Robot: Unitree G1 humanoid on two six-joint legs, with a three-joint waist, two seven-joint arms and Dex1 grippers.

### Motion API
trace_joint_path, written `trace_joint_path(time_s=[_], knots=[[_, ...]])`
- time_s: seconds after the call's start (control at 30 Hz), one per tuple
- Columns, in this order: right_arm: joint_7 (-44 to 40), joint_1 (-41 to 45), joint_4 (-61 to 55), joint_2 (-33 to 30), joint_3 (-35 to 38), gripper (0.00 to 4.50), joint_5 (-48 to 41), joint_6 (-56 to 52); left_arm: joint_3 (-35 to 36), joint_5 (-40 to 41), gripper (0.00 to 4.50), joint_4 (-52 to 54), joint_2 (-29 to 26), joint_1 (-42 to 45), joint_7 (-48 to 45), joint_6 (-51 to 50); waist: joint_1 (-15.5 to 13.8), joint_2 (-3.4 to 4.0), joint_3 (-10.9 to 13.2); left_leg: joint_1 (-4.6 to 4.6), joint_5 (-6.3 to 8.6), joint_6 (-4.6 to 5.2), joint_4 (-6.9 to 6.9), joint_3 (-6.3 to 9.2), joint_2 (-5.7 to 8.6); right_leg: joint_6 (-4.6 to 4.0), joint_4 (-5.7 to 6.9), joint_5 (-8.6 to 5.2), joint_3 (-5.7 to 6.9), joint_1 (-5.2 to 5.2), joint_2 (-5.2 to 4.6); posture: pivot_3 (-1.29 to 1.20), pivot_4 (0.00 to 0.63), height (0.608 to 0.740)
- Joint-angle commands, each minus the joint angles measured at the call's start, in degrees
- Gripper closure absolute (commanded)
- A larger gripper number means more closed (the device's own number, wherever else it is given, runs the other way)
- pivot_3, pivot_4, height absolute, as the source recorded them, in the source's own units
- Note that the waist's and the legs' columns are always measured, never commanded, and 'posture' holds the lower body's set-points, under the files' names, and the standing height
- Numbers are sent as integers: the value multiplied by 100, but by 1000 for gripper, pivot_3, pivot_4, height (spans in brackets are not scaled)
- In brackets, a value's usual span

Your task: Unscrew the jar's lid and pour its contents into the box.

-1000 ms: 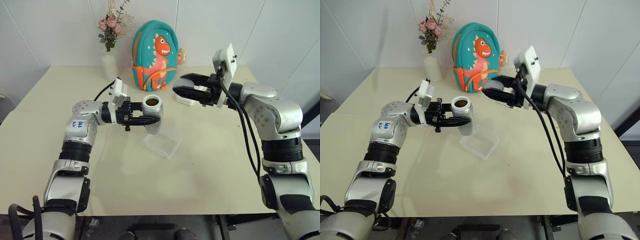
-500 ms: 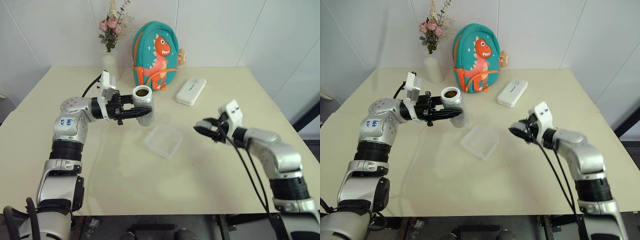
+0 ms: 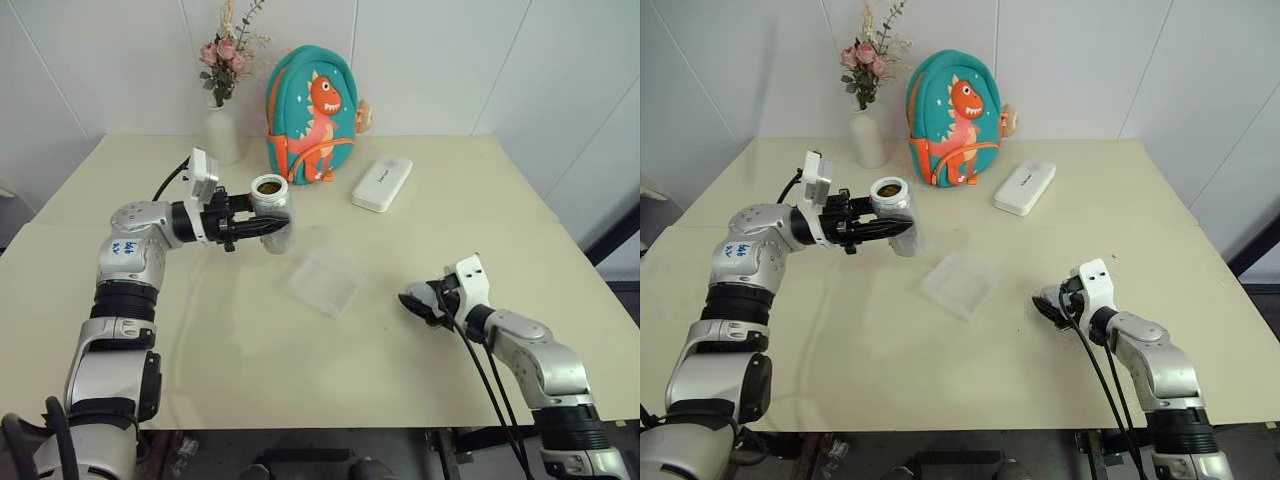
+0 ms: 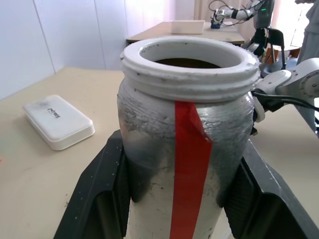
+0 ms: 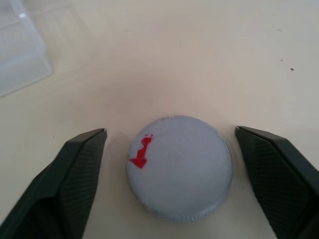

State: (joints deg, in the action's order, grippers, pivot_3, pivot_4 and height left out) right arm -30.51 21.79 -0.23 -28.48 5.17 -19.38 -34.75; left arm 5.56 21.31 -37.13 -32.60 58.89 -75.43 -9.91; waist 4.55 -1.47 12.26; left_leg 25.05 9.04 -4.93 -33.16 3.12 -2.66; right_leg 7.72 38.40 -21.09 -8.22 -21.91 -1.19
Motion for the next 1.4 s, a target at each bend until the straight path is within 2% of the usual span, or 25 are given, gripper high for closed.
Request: trace_joint_path(time_s=[0.03, 0.3, 0.43, 0.5, 0.67, 0.77, 0.87, 0.97, 1.13, 1.27, 1.4], knots=[[-61, -70, -212, -84, 167, 33, -18, 160, 57, -109, 2523, -218, -135, 314, -48, 305, -1, 0, 0, 2, 0, 0, 0, 1, 0, 5, -8, 3, 0, 1, 0, 0, 150, 740], [-682, 99, -820, -631, 518, 33, -477, 155, -89, -622, 2523, -1070, -121, 762, -30, 1320, -51, 0, 1, 13, 2, 5, 15, 1, 1, 14, -42, 8, 0, 3, 0, 0, 150, 740], [-1654, 374, -1572, -1047, 1134, 33, -1882, -314, -383, -1191, 2523, -1766, -51, 1119, 96, 2372, -51, 0, 2, 13, 6, 9, 21, 0, 1, 17, -52, 6, 0, 5, 0, 0, 150, 740], [-1834, 400, -1654, -1152, 1185, 33, -2019, -246, -463, -1371, 2523, -2061, -22, 1261, 181, 2736, -57, 0, 2, 14, 7, 9, 20, 0, 0, 17, -54, 6, 0, 6, 0, 0, 150, 740], [-2429, -130, -2071, -1724, 1053, 33, -2153, -402, -845, -2043, 2523, -2693, 130, 1558, 565, 3823, -138, -1, 2, 14, 12, 14, 16, 0, 1, 18, -64, 6, 1, 13, 0, 0, 150, 740], [-2646, -560, -2333, -1876, 1263, 33, -2319, -346, -1075, -2451, 2523, -2966, 215, 1725, 861, 4387, -174, -4, 4, 20, 14, 16, 10, -1, 2, 18, -66, 5, 0, 13, -1, 0, 150, 740], [-2725, -907, -2591, -1870, 1461, 33, -2547, -314, -1175, -2677, 2523, -3163, 289, 1874, 1072, 4725, -192, -9, 7, 24, 14, 17, 5, 0, 3, 19, -66, 5, 0, 14, -1, 0, 150, 740], [-2537, -1237, -2833, -1576, 1759, 33, -2802, -143, -1295, -2883, 2523, -3300, 407, 2039, 1176, 4975, -193, -13, 9, 23, 14, 17, 4, 0, 4, 20, -64, 6, 0, 14, -1, 0, 150, 740], [-2356, -1605, -3080, -1458, 2081, 33, -2838, 133, -1333, -3009, 2523, -3449, 508, 2197, 1202, 5038, -163, -13, 9, 16, 14, 17, 2, -1, 4, 21, -63, 6, -1, 21, 0, 0, 150, 740], [-2171, -1989, -3301, -1347, 2600, 33, -3366, 96, -1422, -3213, 2523, -3512, 571, 2317, 1333, 5138, -155, -14, 10, 14, 14, 17, 4, 0, 4, 21, -61, 6, 0, 22, 1, 0, 150, 740], [-2096, -2380, -3380, -1348, 2627, 33, -3292, 142, -1552, -3413, 2523, -3542, 622, 2382, 1438, 5335, -169, -16, 11, 17, 14, 17, 1, 2, 4, 22, -64, 6, 0, 26, 1, 0, 150, 740]])
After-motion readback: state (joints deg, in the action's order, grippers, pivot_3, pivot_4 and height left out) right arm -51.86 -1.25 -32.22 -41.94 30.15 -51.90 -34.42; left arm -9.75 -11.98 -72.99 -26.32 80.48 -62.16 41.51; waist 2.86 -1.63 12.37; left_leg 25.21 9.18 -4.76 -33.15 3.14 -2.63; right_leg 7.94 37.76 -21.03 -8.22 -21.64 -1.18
